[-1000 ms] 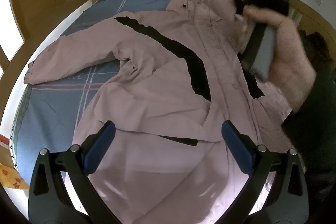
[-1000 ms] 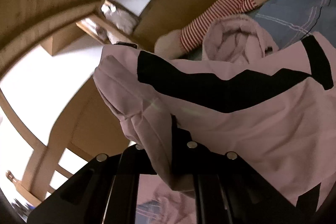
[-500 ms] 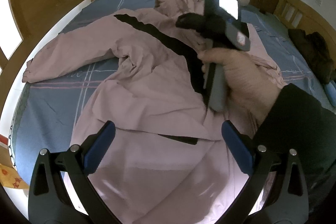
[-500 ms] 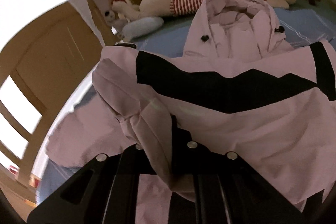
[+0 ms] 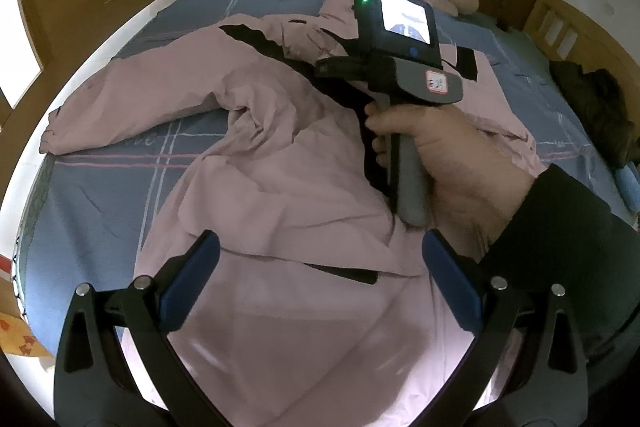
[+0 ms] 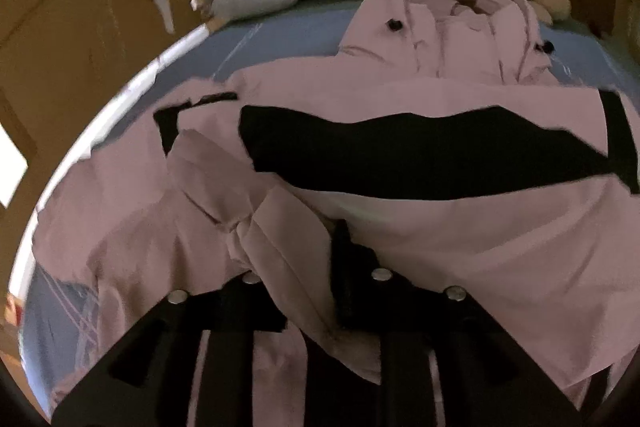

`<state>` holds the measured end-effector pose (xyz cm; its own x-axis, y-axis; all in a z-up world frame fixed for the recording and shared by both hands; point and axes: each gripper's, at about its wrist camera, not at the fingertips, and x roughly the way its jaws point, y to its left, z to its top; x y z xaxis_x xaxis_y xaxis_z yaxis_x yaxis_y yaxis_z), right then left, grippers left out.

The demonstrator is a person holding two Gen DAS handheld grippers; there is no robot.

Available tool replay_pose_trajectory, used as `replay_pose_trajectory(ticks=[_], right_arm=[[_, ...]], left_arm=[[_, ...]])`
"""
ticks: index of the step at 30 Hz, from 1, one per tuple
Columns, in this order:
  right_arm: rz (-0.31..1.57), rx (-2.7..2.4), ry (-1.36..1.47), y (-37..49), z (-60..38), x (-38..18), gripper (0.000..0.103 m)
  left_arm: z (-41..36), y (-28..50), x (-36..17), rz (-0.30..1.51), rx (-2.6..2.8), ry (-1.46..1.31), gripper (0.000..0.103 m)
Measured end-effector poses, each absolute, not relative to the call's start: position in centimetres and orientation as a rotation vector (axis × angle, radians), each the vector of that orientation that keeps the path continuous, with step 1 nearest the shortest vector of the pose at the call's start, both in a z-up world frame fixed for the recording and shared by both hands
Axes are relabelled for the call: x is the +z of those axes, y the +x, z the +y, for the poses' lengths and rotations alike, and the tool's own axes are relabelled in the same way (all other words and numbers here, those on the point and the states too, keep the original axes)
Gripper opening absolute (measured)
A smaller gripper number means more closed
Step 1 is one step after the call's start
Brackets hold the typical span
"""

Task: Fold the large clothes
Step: 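Lay the sleeve across the chest and open the right tool, then withdraw the right tool away from the jacket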

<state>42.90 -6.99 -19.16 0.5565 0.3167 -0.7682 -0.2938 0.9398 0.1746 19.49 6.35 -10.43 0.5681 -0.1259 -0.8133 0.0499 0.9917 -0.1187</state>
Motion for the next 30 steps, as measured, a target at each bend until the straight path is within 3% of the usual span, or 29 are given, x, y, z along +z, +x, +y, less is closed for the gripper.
replay_pose_trajectory(ticks=[2, 4, 5, 10, 16, 20, 26, 30], right_arm=[[0.908, 0.340, -0.005, 42.6, -6.9, -18.5, 0.057], [0.890, 0.320, -0.015, 42.2, -7.0, -17.3, 0.097], [0.857, 0.337, 0.016, 41.7, -7.4, -16.3, 0.101], [0.755, 0.362, 0.075, 39.5, -8.9, -11.0, 0.101], [0.651, 0.282, 0.394, 34.8, -15.6, -2.4, 0.101], [0.684, 0.319, 0.732, 27.2, -21.5, 3.9, 0.102], [0.696, 0.626, 0.728, 12.7, -24.3, 10.3, 0.102], [0.695, 0.728, 0.866, 6.0, -27.8, 10.3, 0.102]], left_arm=[[6.6, 19.4, -10.3, 0.953, -0.095, -0.084, 0.101], [6.8, 19.5, -10.1, 0.949, -0.082, -0.086, 0.101], [7.0, 19.5, -10.1, 0.947, -0.076, -0.089, 0.101], [8.1, 19.5, -9.5, 0.934, -0.050, -0.110, 0.101], [9.1, 19.7, -8.6, 0.922, -0.041, -0.140, 0.101], [9.7, 19.6, -8.1, 0.928, -0.056, -0.176, 0.101], [10.5, 19.3, -7.6, 0.915, -0.039, -0.153, 0.101], [11.9, 19.6, -7.7, 0.915, 0.006, -0.150, 0.101]])
